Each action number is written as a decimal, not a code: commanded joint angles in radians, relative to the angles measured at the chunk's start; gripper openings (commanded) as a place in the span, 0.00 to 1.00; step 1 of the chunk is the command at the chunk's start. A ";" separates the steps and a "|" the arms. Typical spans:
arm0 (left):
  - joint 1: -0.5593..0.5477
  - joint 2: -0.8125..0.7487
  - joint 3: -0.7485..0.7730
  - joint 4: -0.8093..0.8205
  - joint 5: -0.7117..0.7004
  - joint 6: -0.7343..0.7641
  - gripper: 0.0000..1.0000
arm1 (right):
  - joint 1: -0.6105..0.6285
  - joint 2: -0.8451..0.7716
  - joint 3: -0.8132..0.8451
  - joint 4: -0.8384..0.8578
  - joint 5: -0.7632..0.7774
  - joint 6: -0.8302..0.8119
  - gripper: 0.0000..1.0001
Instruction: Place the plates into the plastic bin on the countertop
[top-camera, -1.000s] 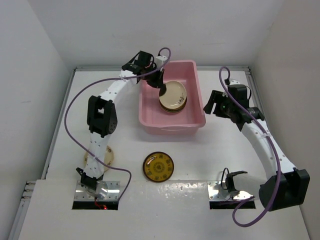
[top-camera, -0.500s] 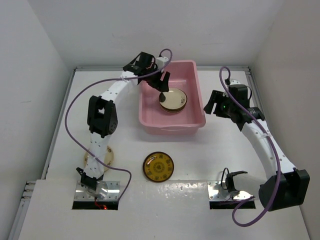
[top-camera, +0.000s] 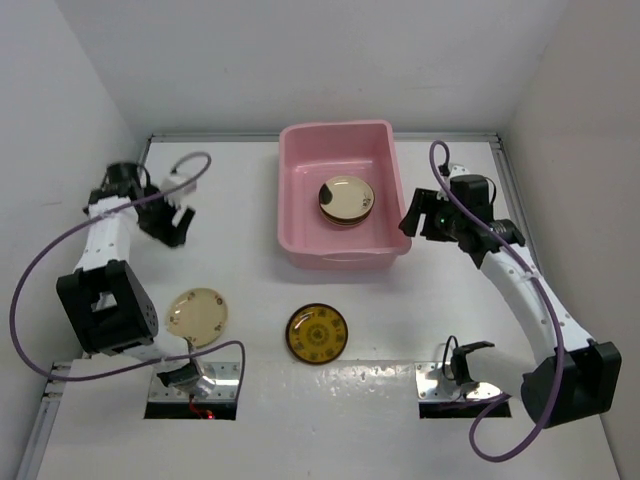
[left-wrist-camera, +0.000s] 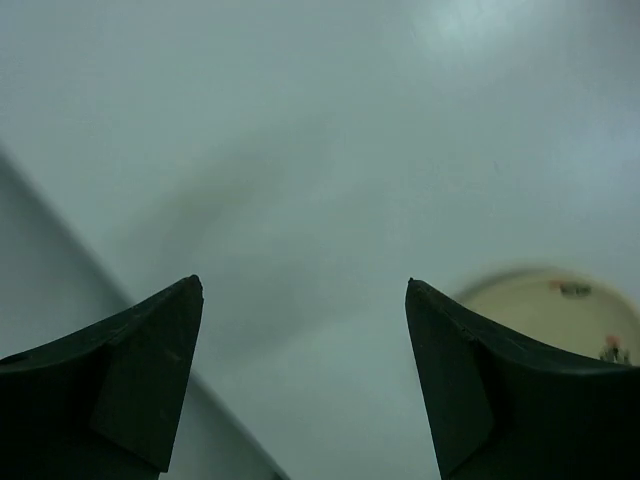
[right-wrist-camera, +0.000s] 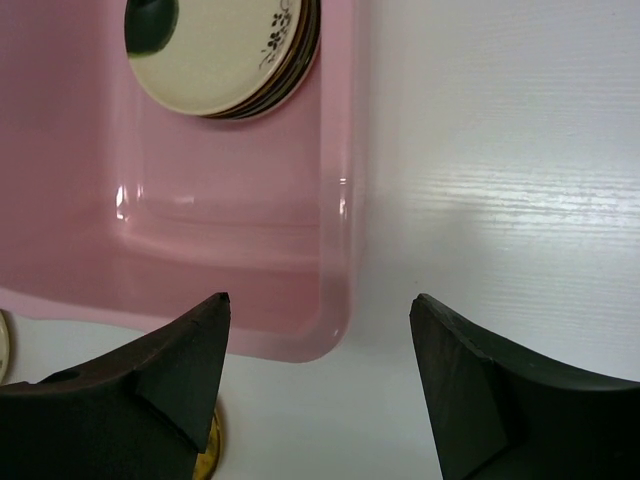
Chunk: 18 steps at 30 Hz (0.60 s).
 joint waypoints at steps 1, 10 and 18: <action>0.056 -0.011 -0.249 -0.070 0.016 0.218 0.84 | 0.028 -0.003 -0.005 0.047 -0.015 -0.026 0.72; 0.072 0.070 -0.511 0.164 0.001 0.198 0.78 | 0.037 -0.018 -0.017 0.022 -0.026 -0.018 0.72; 0.054 0.101 -0.556 0.197 -0.001 0.198 0.29 | 0.039 -0.078 -0.047 0.008 0.002 0.018 0.72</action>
